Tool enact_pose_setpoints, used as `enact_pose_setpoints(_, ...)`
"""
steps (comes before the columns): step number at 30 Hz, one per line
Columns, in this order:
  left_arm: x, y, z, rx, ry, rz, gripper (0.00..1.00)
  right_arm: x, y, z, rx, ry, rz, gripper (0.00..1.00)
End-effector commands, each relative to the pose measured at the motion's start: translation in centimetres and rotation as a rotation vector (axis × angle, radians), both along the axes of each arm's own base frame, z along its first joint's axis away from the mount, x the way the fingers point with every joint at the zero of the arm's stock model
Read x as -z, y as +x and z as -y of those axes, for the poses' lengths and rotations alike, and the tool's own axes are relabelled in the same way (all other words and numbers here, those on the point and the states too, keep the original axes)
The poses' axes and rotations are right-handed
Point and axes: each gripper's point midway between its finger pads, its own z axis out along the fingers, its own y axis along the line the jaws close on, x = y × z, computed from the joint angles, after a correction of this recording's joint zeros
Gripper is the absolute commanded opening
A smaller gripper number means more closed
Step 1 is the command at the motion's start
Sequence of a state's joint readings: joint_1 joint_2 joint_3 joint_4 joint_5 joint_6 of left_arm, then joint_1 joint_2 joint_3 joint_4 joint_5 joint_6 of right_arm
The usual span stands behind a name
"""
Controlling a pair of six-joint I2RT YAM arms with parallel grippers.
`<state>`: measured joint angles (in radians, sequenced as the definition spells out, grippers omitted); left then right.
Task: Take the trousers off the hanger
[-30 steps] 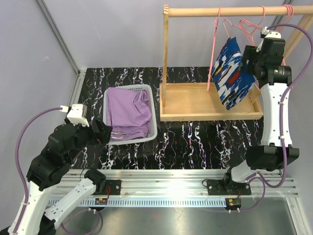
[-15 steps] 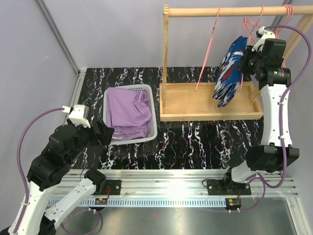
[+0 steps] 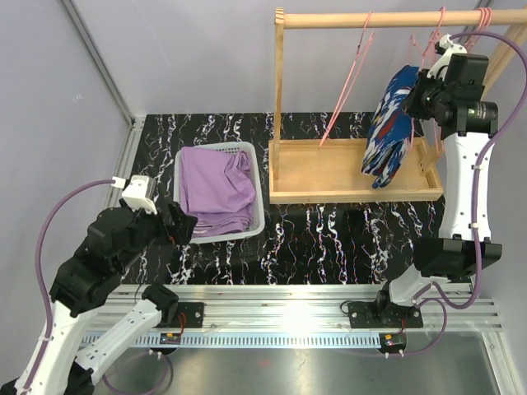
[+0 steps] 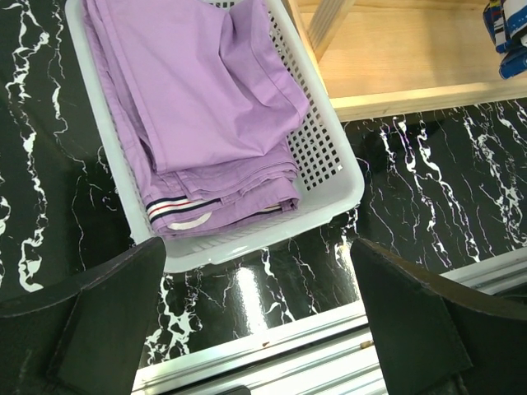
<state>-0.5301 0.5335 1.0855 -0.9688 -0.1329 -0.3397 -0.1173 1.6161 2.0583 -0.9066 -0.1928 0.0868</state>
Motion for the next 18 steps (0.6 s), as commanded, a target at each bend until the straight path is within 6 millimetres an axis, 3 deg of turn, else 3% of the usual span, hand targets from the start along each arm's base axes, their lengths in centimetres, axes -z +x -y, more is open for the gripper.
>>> enact_pose_setpoints(1,-0.9,0.5,1.4,0.047,-0.045,0.026,0.99,-7.3,-0.7,-1.1,-0.02,-0.031,0.194,0.0)
enact_pose_setpoints(8,-1.4,0.8,2.2,0.072,-0.068,0.03,0.99,-13.2,-3.0,-2.5,-0.055,-0.011,0.323,0.0)
enact_pose_setpoints(12,-2.2,1.2,2.7,0.087,-0.071,0.047,0.99,-14.5,-3.7,-2.9,-0.067,0.013,0.356,0.0)
enact_pose_setpoints(18,-7.2,2.0,3.7,0.134,-0.094,0.147,0.99,-15.6,-5.6,-4.0,-0.106,0.049,0.377,0.0)
